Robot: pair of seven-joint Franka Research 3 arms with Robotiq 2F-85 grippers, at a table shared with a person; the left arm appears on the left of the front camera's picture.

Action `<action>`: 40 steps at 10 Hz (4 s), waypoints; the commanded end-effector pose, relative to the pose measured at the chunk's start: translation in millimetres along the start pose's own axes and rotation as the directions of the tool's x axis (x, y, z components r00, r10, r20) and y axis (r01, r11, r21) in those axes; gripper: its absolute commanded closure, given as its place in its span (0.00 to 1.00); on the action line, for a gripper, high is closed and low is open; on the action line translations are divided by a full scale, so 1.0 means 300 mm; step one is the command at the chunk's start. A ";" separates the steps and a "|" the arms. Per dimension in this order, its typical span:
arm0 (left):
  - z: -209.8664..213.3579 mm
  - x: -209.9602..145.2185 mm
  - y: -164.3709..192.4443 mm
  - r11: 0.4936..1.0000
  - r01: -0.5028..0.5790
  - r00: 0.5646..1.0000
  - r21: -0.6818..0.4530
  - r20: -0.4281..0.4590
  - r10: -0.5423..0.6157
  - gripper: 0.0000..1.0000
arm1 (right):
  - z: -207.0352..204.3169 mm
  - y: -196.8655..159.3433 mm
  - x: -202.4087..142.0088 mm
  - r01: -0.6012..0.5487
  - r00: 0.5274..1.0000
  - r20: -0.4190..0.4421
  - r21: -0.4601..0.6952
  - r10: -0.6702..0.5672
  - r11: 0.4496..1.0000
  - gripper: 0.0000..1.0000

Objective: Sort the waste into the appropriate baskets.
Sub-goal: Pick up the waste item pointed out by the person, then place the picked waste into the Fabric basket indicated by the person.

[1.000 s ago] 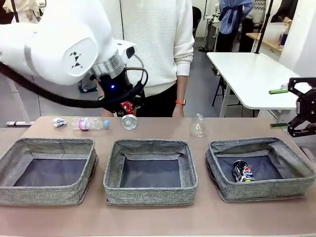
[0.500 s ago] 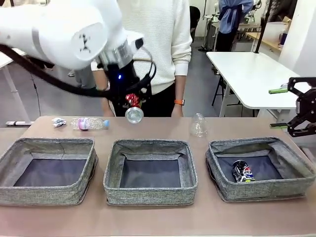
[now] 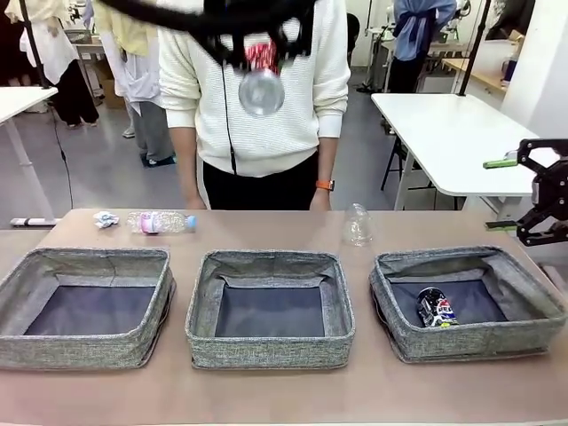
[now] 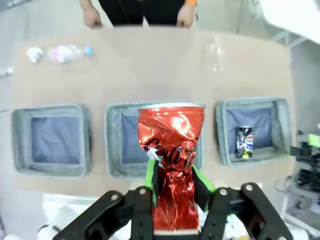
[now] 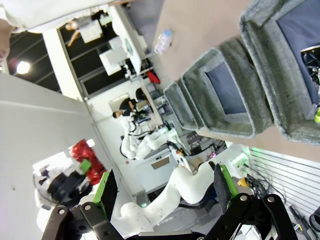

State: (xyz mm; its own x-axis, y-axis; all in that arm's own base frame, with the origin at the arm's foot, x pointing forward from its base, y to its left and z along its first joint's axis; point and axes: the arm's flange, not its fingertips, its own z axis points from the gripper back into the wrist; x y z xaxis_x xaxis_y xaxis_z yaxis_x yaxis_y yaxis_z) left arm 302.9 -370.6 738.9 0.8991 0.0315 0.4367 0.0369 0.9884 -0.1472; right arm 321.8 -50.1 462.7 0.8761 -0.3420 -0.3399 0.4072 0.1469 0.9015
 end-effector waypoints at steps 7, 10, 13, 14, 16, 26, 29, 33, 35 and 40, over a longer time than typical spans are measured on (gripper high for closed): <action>0.020 0.035 -0.034 1.000 0.007 1.000 0.016 0.018 -0.007 0.72 | -0.005 0.014 -0.006 0.011 1.000 -0.001 0.023 -0.011 1.000 0.00; 0.020 0.035 -0.034 1.000 0.007 1.000 0.016 0.018 -0.007 0.72 | -0.005 0.014 -0.006 0.011 1.000 -0.001 0.023 -0.011 1.000 0.00; 0.020 0.035 -0.034 1.000 0.007 1.000 0.016 0.018 -0.007 0.72 | -0.005 0.014 -0.006 0.011 1.000 -0.001 0.023 -0.011 1.000 0.00; 0.020 0.035 -0.034 1.000 0.007 1.000 0.016 0.018 -0.007 0.72 | -0.005 0.014 -0.006 0.011 1.000 -0.001 0.023 -0.011 1.000 0.00; 0.020 0.035 -0.034 1.000 0.007 1.000 0.016 0.018 -0.007 0.72 | -0.005 0.014 -0.006 0.011 1.000 -0.001 0.023 -0.011 1.000 0.00; 0.020 0.035 -0.034 1.000 0.007 1.000 0.016 0.018 -0.007 0.72 | -0.005 0.014 -0.006 0.011 1.000 -0.001 0.023 -0.011 1.000 0.00; 0.020 0.035 -0.034 1.000 0.007 1.000 0.016 0.018 -0.007 0.72 | -0.005 0.014 -0.006 0.011 1.000 -0.001 0.023 -0.011 1.000 0.00; 0.020 0.035 -0.034 1.000 0.007 1.000 0.016 0.018 -0.007 0.72 | -0.005 0.014 -0.006 0.011 1.000 -0.001 0.023 -0.011 1.000 0.00; 0.025 0.054 -0.064 1.000 0.006 1.000 0.028 0.008 -0.006 0.72 | 0.034 -0.018 0.017 -0.018 1.000 -0.004 0.001 0.018 1.000 0.00; -0.673 -0.091 -0.551 0.849 0.472 0.870 -0.238 -0.029 -0.492 0.72 | 0.735 -0.260 -0.041 -0.041 0.881 0.451 0.373 -0.143 0.927 0.00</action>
State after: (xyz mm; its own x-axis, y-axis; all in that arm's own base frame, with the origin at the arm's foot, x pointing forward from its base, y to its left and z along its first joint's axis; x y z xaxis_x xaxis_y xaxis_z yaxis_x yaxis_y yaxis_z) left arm 319.2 -539.3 572.0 0.8310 -0.3577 0.4261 0.4642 0.8680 -0.1765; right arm 228.0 -243.6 457.2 0.6359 -0.7014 -0.3220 0.3369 -0.1232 0.9335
